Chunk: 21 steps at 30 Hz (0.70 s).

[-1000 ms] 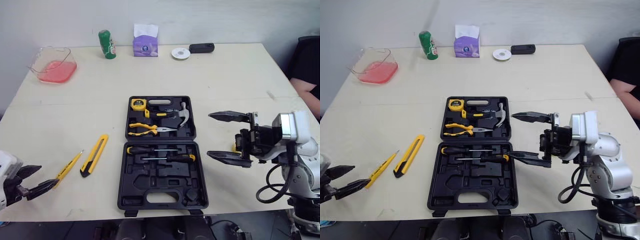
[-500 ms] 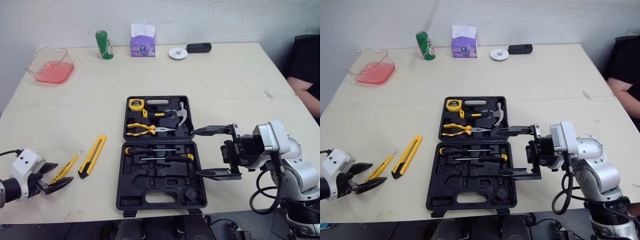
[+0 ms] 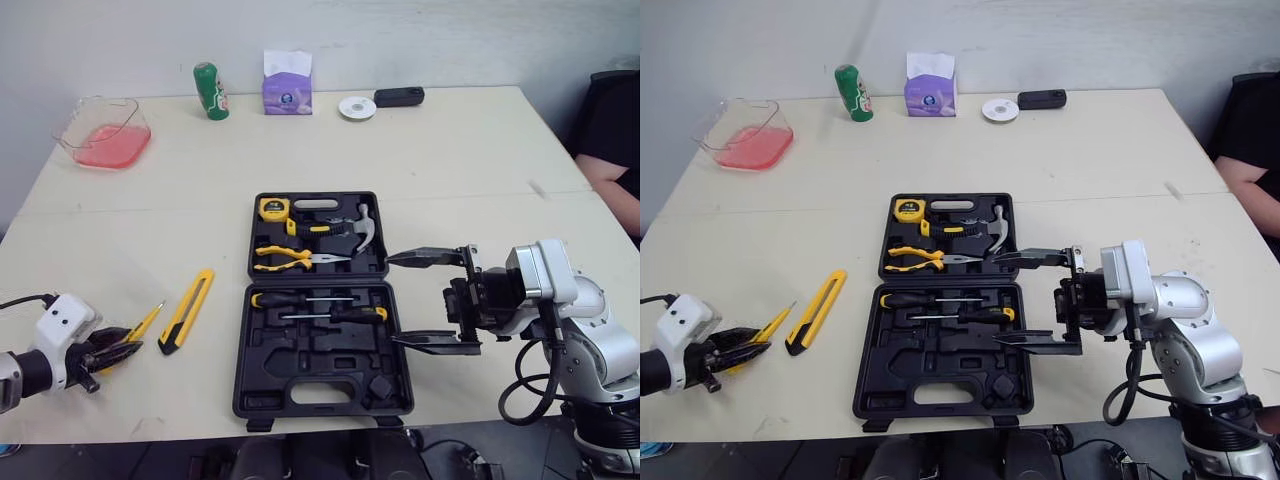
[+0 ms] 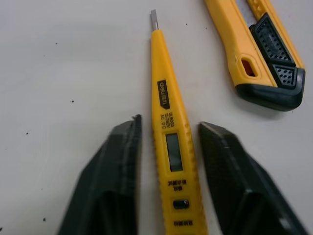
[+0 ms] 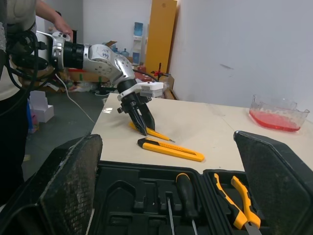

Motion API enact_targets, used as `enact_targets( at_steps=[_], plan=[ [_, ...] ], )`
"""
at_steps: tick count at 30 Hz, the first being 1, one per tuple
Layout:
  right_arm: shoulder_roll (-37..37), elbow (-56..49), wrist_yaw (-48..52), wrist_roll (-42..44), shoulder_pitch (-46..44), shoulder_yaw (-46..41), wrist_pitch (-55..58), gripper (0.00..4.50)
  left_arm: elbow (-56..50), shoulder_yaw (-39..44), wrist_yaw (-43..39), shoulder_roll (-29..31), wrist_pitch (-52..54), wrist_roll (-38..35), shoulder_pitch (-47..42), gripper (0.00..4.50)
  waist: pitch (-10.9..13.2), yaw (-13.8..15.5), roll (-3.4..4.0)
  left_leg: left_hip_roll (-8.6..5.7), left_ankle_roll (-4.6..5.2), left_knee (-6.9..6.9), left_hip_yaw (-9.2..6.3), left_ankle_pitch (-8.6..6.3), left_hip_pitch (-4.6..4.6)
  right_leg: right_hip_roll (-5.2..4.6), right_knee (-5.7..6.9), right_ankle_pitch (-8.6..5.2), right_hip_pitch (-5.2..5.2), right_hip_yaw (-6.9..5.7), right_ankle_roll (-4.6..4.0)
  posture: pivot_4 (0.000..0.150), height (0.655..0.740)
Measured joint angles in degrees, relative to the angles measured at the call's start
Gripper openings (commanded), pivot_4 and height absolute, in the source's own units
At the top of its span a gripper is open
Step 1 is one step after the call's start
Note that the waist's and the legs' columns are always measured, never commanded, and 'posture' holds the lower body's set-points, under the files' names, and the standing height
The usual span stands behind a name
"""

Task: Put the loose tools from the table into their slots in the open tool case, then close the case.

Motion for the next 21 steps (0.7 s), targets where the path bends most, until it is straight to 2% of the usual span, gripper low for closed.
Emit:
enact_targets(
  at_steps=[1, 10, 16, 21],
  plan=[
    [0.0, 0.0, -0.1, 0.0, -0.1, -0.1, 0.0, 4.5, -0.1, 0.2, 0.0, -0.1, 0.0, -0.1, 0.1, 0.49, 0.0, 0.0, 0.0, 0.0, 0.0, 0.01, 0.0, 0.0, 0.0, 0.0, 0.0, 0.0, 0.0, 0.0, 0.0, 0.15, 0.74],
    [-0.1, 0.2, -0.9, -0.7, -0.1, -0.4, 0.0, 4.5, 1.7, 5.0, 0.8, -1.5, -2.3, -0.1, 1.6, 0.49, 0.0, -0.2, -0.03, 0.07, -0.01, 0.01, 0.06, 0.0, -0.01, 0.1, 0.02, -0.01, -0.06, 0.04, -0.02, 0.15, 0.74],
    [-0.3, 0.3, -1.7, -1.7, 0.1, -0.6, 0.0, 4.5, -1.1, 8.1, -0.2, -1.4, -5.3, -2.5, -3.7, 0.49, 0.0, 0.2, -0.15, 0.0, 0.01, 0.07, 0.04, -0.02, -0.07, -0.04, -0.04, 0.02, -0.01, 0.03, 0.03, 0.15, 0.74],
    [-3.4, 0.7, -4.0, -4.1, 1.5, -2.5, 0.3, 4.5, -14.4, 0.2, -2.1, 0.4, -2.3, -9.2, -16.0, 0.49, 0.0, 1.3, -0.27, -0.03, -0.28, 0.08, 0.04, 0.15, -0.12, -0.01, -0.06, 0.04, 0.01, 0.01, 0.06, 0.15, 0.74]
  ],
)
